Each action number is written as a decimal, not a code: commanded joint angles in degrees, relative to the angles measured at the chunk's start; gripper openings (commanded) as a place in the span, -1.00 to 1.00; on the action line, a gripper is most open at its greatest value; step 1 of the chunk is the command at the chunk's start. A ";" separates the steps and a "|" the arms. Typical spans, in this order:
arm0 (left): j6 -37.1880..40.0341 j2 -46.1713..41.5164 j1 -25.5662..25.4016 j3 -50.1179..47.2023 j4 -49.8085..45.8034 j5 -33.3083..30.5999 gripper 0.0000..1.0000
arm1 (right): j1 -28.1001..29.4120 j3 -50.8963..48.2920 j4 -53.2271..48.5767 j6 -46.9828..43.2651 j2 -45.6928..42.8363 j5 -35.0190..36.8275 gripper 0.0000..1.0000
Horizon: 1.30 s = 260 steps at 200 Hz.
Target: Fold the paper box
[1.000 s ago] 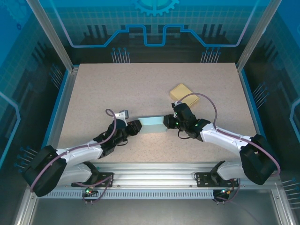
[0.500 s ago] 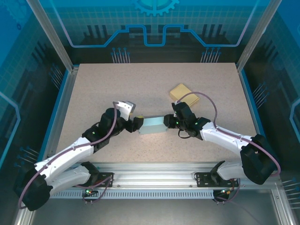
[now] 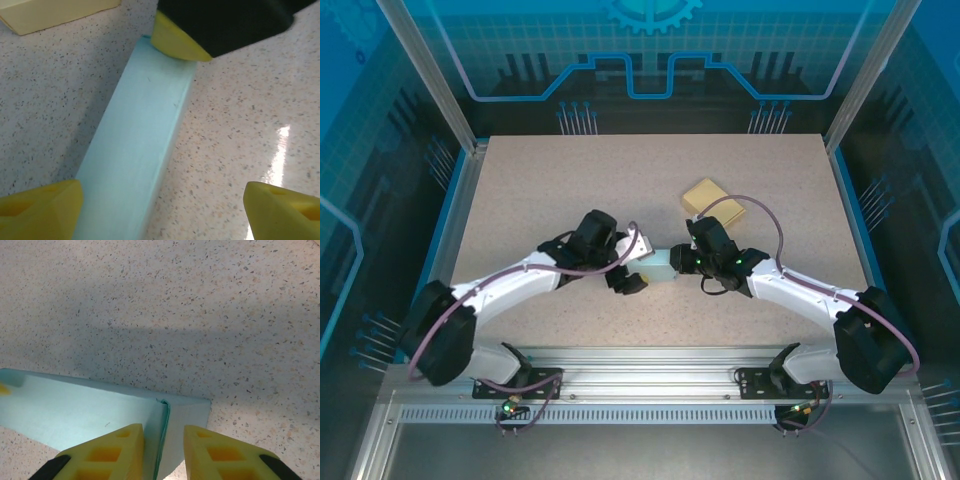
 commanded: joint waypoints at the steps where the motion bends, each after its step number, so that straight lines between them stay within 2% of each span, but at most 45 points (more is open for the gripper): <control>1: 4.62 4.35 0.01 3.83 -4.71 -2.06 0.69 | 0.41 -0.86 -8.22 -0.65 0.85 0.26 -0.44; 34: 5.62 8.13 -0.03 6.59 -8.70 -3.22 0.62 | 0.59 -1.09 -8.50 -0.33 0.42 0.88 -0.44; 54: 5.88 8.50 -0.07 6.40 -8.88 -3.85 0.49 | 0.67 -1.26 -8.55 -0.22 0.31 1.20 -0.44; 67: 5.85 8.70 -0.08 6.52 -9.28 -4.51 0.34 | 0.76 -1.24 -8.58 -0.13 0.26 1.32 -0.44; 84: 5.77 8.76 -0.20 6.40 -9.64 -4.58 0.05 | 0.81 -1.18 -8.76 -0.21 0.06 1.31 -0.44; 99: 5.80 8.62 -0.29 6.23 -9.70 -5.03 0.01 | 0.94 -1.14 -8.98 -0.22 -0.43 1.70 -0.44; 125: 6.29 8.55 -0.40 6.37 -10.39 -6.14 -0.33 | 1.03 -1.18 -9.38 -0.24 -1.53 2.25 -0.44; 153: 6.67 8.06 -0.73 6.56 -10.09 -8.17 -0.44 | 1.11 -0.99 -9.89 -0.30 -3.06 2.57 -0.43; 185: 7.46 7.02 -1.84 6.65 -8.73 -12.77 -0.84 | 1.11 0.16 -11.25 -0.99 -5.74 3.14 -0.39; 220: 8.58 4.49 -2.37 5.75 -6.06 -17.52 -0.91 | 1.03 2.59 -14.95 -2.21 -10.11 5.32 -0.11; 260: 11.54 0.76 -2.44 3.62 0.19 -24.35 -0.95 | -0.35 5.83 -21.47 -3.67 -18.23 10.51 0.49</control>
